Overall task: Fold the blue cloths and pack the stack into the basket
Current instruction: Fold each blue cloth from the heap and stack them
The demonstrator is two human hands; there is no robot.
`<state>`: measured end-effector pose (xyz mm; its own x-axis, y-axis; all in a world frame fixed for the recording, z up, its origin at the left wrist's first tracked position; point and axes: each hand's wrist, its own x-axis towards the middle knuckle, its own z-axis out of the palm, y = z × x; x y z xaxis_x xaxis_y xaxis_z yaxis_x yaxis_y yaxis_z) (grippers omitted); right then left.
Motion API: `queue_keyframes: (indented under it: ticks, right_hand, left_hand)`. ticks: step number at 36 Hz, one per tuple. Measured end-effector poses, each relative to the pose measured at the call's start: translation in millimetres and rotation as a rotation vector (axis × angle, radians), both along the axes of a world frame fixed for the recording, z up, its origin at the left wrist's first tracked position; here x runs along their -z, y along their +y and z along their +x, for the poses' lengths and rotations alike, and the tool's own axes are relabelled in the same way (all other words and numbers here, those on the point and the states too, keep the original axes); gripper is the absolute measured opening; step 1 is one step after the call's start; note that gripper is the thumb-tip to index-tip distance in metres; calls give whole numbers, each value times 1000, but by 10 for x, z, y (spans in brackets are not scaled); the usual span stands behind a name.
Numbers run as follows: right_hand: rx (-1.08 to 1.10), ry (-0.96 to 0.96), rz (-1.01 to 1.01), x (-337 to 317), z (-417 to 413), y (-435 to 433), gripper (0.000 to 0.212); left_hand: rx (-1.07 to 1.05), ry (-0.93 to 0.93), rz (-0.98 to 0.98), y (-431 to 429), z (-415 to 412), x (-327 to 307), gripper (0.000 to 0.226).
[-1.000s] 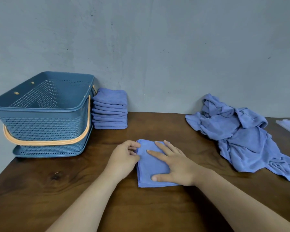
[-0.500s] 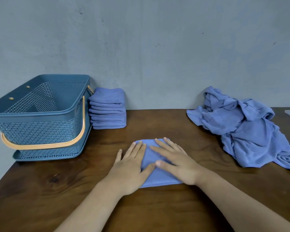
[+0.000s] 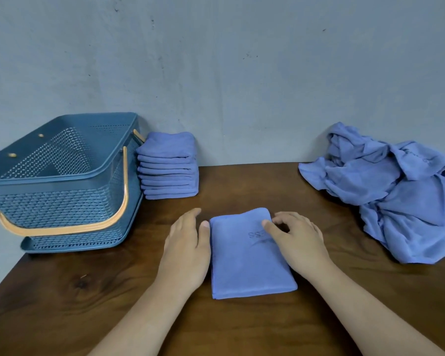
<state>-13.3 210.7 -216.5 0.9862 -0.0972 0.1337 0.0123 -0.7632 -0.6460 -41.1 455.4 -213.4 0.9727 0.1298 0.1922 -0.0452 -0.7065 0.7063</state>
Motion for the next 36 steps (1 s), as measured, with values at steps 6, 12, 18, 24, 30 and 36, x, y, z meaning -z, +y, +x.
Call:
queue_keyframes:
  ticks: [6, 12, 18, 24, 30, 36]
  right_hand:
    - [-33, -4, 262, -20, -55, 39, 20]
    - [-117, -8, 606, -145, -148, 140, 14]
    - [-199, 3, 992, -322, -234, 189, 23]
    - [-295, 1, 1109, -379, -277, 203, 29]
    - [-231, -185, 923, -338, -267, 212, 22]
    - [-220, -357, 662, -354, -304, 268, 7]
  left_hand:
    - [5, 71, 83, -11, 38, 33, 51]
    - [58, 108, -56, -20, -5, 11, 62]
    - [34, 66, -731, -131, 31, -80, 94]
    - [253, 269, -1203, -210, -66, -168, 62]
    - [181, 80, -1108, -231, -103, -163, 37]
    - [162, -115, -1031, -213, -108, -205, 40]
